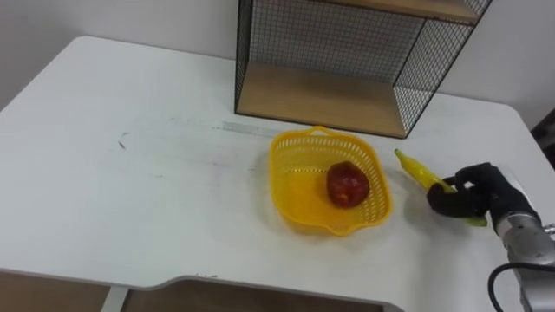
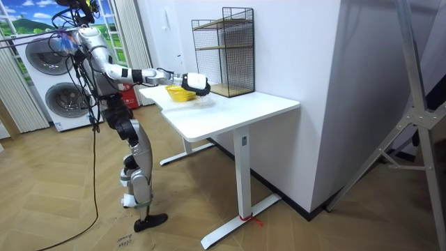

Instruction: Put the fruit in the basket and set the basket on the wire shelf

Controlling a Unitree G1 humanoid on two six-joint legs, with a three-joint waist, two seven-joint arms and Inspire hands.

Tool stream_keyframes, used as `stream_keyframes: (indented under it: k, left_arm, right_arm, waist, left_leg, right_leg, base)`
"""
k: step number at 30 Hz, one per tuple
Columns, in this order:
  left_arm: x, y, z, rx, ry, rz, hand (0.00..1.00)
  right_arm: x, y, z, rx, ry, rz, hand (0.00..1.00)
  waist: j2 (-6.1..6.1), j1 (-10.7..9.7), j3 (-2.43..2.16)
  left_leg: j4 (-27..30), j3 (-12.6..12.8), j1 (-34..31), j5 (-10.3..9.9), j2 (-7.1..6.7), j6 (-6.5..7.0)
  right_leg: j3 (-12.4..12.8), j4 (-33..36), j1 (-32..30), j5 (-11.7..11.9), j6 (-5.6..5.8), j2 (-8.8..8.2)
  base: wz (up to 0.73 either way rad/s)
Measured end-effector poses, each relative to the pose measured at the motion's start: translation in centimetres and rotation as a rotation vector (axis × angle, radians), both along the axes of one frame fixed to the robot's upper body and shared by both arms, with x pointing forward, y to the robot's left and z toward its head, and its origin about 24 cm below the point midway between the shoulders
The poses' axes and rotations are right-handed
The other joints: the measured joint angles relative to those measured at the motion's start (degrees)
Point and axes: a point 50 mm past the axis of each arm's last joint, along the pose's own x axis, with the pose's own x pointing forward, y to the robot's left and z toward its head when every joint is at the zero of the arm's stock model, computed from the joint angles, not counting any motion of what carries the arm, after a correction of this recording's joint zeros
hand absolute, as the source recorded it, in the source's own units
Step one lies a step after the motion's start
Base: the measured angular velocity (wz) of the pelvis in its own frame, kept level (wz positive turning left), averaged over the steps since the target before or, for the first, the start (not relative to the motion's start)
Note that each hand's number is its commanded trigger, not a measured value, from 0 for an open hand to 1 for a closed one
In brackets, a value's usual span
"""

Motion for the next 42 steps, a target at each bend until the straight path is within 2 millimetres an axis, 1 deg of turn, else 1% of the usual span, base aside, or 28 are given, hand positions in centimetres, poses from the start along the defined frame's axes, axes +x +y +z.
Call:
stream_keyframes:
  k: [3,4,5,8,13,16,17,19,22,27,29,31,33,36,42]
  left_arm:
    - [0.1,0.0,0.0,0.003,-0.005,-0.001,0.00]
    - [0.1,0.0,0.0,0.003,-0.007,-0.004,0.00]
    - [0.1,-0.1,0.0,0.002,-0.007,-0.008,0.00]
    - [0.1,-0.3,-0.1,-0.003,-0.003,-0.022,0.00]
    - [0.1,-0.7,-0.2,-0.013,0.008,-0.046,0.00]
    - [-0.1,-1.0,-0.3,-0.021,0.015,-0.056,0.00]
    - [0.0,-1.1,-0.3,-0.023,0.014,-0.055,0.00]
    - [0.0,-1.3,-0.4,-0.027,0.012,-0.055,0.00]
    - [0.5,-1.2,-0.4,-0.027,-0.001,-0.058,0.00]
    - [1.1,-1.3,-0.4,-0.034,-0.031,-0.069,0.00]
    - [1.5,-1.3,-0.4,-0.035,-0.042,-0.074,0.00]
    - [1.6,-1.3,-0.4,-0.035,-0.044,-0.074,0.00]
    - [1.4,-1.3,-0.3,-0.034,-0.041,-0.073,0.00]
    - [1.7,-1.3,-0.3,-0.035,-0.047,-0.077,0.00]
    - [1.8,-1.3,-0.3,-0.034,-0.049,-0.077,0.00]
  right_arm:
    - [0.5,0.6,1.2,0.030,-0.066,0.019,1.00]
    - [0.7,1.0,1.9,0.032,-0.101,0.033,1.00]
    - [0.9,1.3,2.7,0.027,-0.136,0.045,1.00]
    - [1.2,1.8,3.9,0.019,-0.200,0.057,1.00]
    - [1.2,2.2,4.8,0.014,-0.237,0.075,1.00]
    - [1.3,2.8,5.3,0.010,-0.257,0.100,1.00]
    - [1.3,3.0,5.5,0.004,-0.264,0.115,1.00]
    - [1.4,3.5,5.9,-0.002,-0.279,0.137,1.00]
    - [1.5,4.0,6.5,-0.004,-0.294,0.167,1.00]
    - [1.6,5.0,7.4,-0.021,-0.321,0.228,1.00]
    - [1.6,6.0,8.0,-0.042,-0.337,0.280,1.00]
    - [1.6,6.4,8.4,-0.048,-0.350,0.302,1.00]
    - [1.6,7.0,8.3,-0.049,-0.344,0.329,1.00]
    - [1.6,7.8,8.1,-0.043,-0.320,0.379,1.00]
    - [1.6,9.1,7.7,-0.043,-0.276,0.470,1.00]
  waist:
    - [0.03,0.0,0.00]
    - [0.05,0.1,0.02]
    - [0.15,0.0,0.06]
    - [0.42,0.1,0.18]
    - [0.48,0.0,0.16]
    - [0.77,-0.2,-0.05]
    - [0.74,-0.3,-0.23]
    - [0.95,-0.2,-0.36]
    - [1.01,0.0,-0.34]
    - [0.82,0.2,-0.20]
    - [0.63,0.3,0.12]
    - [0.40,0.6,0.18]
    - [0.10,0.9,0.19]
    - [-0.30,1.7,0.06]
    - [-0.07,2.0,0.16]
  left_leg:
    - [0.0,0.1,0.2,0.0,0.00,0.00]
    - [0.0,0.1,0.2,0.0,-0.01,0.00]
    - [0.0,0.2,0.2,0.0,0.00,0.00]
    - [-0.1,0.2,0.2,0.0,0.00,0.00]
    - [-0.2,0.1,0.2,0.0,0.00,-0.01]
    - [-0.2,0.1,0.0,0.0,0.00,-0.01]
    - [-0.1,0.1,0.0,0.0,0.00,0.00]
    - [-0.1,0.2,0.1,0.0,0.00,0.01]
    - [0.0,0.1,0.0,0.0,0.00,0.04]
    - [0.2,0.2,0.0,0.0,0.01,0.04]
    - [-0.1,0.5,-0.2,0.0,0.04,0.03]
    - [-0.2,0.9,-0.3,0.0,0.05,0.03]
    - [-0.3,1.1,-0.1,0.0,0.07,0.03]
    - [-0.2,1.4,0.1,0.0,0.10,0.03]
    - [-0.5,1.3,0.1,0.0,0.12,0.03]
  right_leg:
    - [0.1,0.0,0.1,0.0,0.00,0.00]
    - [0.1,0.0,0.1,0.0,0.00,0.00]
    - [0.1,0.0,0.1,0.0,0.00,0.00]
    - [0.1,0.0,0.1,0.0,0.00,0.00]
    - [0.1,0.2,0.1,0.0,0.00,0.00]
    - [0.2,0.3,-0.2,0.0,-0.01,0.00]
    - [0.3,0.5,-0.3,0.0,-0.01,0.00]
    - [0.3,1.0,-0.5,0.0,0.00,-0.03]
    - [0.3,1.0,-0.5,0.0,0.00,-0.05]
    - [0.5,1.0,-0.5,0.0,0.00,-0.04]
    - [0.8,1.0,-0.8,0.0,0.00,0.01]
    - [1.4,1.0,-1.1,0.0,-0.03,0.10]
    - [1.6,1.0,-1.1,0.0,-0.03,0.17]
    - [1.9,1.0,-1.2,0.0,-0.04,0.24]
    - [1.8,0.9,-1.2,0.0,-0.04,0.25]
  base:
    - [0.00]
    - [0.00]
    - [0.00]
    - [0.00]
    - [0.00]
    - [0.00]
    - [0.00]
    - [0.00]
    - [0.00]
    - [-0.01]
    - [-0.06]
    - [-0.10]
    - [-0.07]
    - [-0.05]
    - [0.00]
